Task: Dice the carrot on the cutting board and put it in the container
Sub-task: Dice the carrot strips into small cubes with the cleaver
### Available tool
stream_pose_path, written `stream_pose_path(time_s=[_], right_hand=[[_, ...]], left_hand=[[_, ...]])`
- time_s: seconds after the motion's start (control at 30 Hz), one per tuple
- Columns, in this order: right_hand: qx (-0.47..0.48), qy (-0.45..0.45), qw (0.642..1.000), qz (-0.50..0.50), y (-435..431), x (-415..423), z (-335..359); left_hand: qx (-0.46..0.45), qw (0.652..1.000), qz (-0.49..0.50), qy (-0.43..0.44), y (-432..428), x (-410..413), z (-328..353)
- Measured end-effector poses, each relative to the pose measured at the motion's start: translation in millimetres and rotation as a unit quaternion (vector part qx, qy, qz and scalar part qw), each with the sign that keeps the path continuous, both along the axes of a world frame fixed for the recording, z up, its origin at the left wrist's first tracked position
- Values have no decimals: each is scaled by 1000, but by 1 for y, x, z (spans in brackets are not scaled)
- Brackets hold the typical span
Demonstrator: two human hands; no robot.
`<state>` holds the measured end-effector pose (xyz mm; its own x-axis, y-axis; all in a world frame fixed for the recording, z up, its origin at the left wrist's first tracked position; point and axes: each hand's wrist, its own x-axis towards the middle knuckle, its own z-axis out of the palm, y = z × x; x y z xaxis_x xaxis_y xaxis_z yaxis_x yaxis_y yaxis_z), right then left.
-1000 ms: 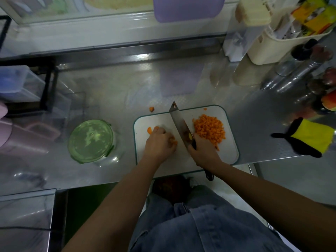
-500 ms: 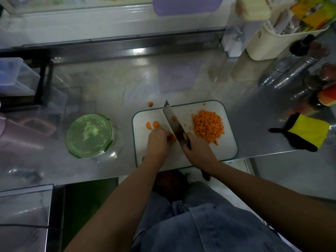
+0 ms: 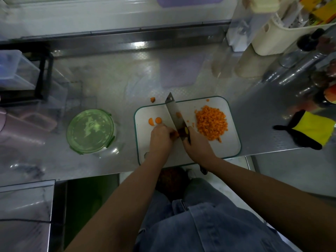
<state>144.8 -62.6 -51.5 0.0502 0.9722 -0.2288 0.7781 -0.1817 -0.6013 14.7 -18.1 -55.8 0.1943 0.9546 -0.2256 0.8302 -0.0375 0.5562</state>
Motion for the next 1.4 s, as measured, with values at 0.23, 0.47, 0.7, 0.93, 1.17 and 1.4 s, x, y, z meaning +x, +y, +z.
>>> stream_pose_path(time_s=[0.23,0.47,0.7,0.93,1.17,1.4], right_hand=[[15,10,1000,13,-2,4,7],[-9,-3,1000,29,-7,1,7],[-13,5,1000,14,-7,-10,4],[1,23,999,-35,-4,-8,-3],[5,15,1000,-8,-2,-4,7],[-9,11,1000,11,-6,-7,10]], left_hand=[[-17,1000,13,0,1,1,0],[-12,1000,24,15,-1,3,0],[-13,999,35,3,0,5,0],[-24,997,67,-38,0,0,-3],[-56,992,96,-51,-1,0,0],[-65,991,105,-47,0,0,1]])
